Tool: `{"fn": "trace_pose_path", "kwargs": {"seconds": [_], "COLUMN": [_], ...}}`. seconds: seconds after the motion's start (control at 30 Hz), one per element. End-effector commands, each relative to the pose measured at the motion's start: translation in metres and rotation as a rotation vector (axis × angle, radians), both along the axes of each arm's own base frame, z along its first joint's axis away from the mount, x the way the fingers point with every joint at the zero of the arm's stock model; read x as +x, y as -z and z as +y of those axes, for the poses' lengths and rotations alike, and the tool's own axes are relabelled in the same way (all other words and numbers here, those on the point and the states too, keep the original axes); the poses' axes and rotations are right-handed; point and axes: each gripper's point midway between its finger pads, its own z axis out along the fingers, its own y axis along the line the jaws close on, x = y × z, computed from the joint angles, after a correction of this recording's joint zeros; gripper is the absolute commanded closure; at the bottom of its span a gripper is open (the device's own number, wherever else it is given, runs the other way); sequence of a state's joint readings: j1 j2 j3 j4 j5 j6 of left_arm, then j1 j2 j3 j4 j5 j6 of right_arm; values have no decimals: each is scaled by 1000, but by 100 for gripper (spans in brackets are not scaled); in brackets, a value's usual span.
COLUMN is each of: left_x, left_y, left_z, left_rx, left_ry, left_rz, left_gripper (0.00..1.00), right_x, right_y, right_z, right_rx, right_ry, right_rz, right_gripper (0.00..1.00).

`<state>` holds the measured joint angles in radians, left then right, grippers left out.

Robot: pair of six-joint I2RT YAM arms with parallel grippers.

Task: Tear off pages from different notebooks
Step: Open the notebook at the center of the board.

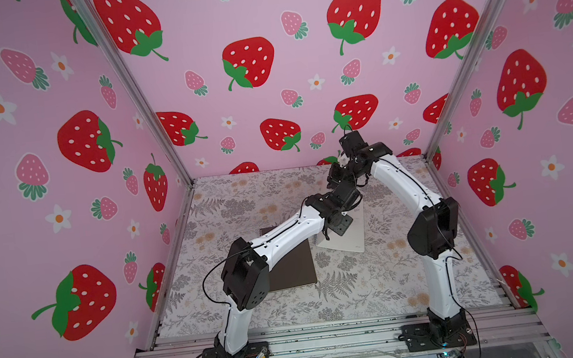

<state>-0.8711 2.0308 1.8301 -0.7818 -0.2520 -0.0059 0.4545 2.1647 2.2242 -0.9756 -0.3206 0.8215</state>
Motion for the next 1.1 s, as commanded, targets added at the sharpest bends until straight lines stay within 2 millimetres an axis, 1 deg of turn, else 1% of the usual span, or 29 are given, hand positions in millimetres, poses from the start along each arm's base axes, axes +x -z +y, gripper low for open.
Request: {"fn": "trace_pose_path", "kwargs": {"seconds": [0.0, 0.07, 0.13, 0.23, 0.3, 0.47, 0.57, 0.6, 0.63, 0.73, 0.77, 0.83, 0.9, 0.93, 0.97, 1.07], "left_x": [-3, -2, 1, 5, 8, 7, 4, 2, 2, 2, 2, 4, 5, 6, 7, 11], "left_y": [17, 16, 16, 14, 12, 11, 12, 12, 11, 5, 4, 0, -1, -1, -2, -3], "left_z": [12, 12, 14, 15, 16, 19, 18, 19, 19, 20, 22, 24, 27, 30, 33, 42], "left_rx": [75, 77, 87, 100, 106, 114, 98, 86, 66, 11, -8, -55, -86, -101, -113, -168], "left_ry": [7, 3, -4, -9, -14, -10, 12, 15, 16, 3, -2, -16, -31, -43, -52, -88], "left_rz": [21, 14, 1, -21, -34, -41, -32, -25, -21, -19, -13, 1, 19, 28, 34, 57], "left_gripper": [43, 57, 74, 92, 100, 100, 100, 100, 100, 100, 100, 100, 100, 100, 100, 100], "right_x": [-2, -2, -3, -7, -9, -14, -17, -17, -18, -18, -18, -15, -11, -11, -6, 0], "right_y": [-23, -25, -25, -24, -21, -15, -13, -13, -13, -17, -19, -30, -43, -49, -57, -78], "right_z": [13, 12, 10, 9, 8, 5, 7, 7, 7, 5, 3, -2, -12, -21, -27, -61], "right_rx": [73, 65, 55, 55, 50, 36, 43, 45, 42, 23, 11, -12, -48, -83, -109, -230], "right_ry": [-10, -11, -14, -21, -22, -33, -51, -60, -69, -108, -117, -134, -123, -112, -91, -1], "right_rz": [-25, -34, -37, -34, -27, -15, -7, -8, -11, -60, -85, -169, -262, -303, -363, -485], "right_gripper": [100, 100, 100, 100, 100, 100, 100, 90, 74, 6, 1, 1, 1, 1, 1, 1]}}
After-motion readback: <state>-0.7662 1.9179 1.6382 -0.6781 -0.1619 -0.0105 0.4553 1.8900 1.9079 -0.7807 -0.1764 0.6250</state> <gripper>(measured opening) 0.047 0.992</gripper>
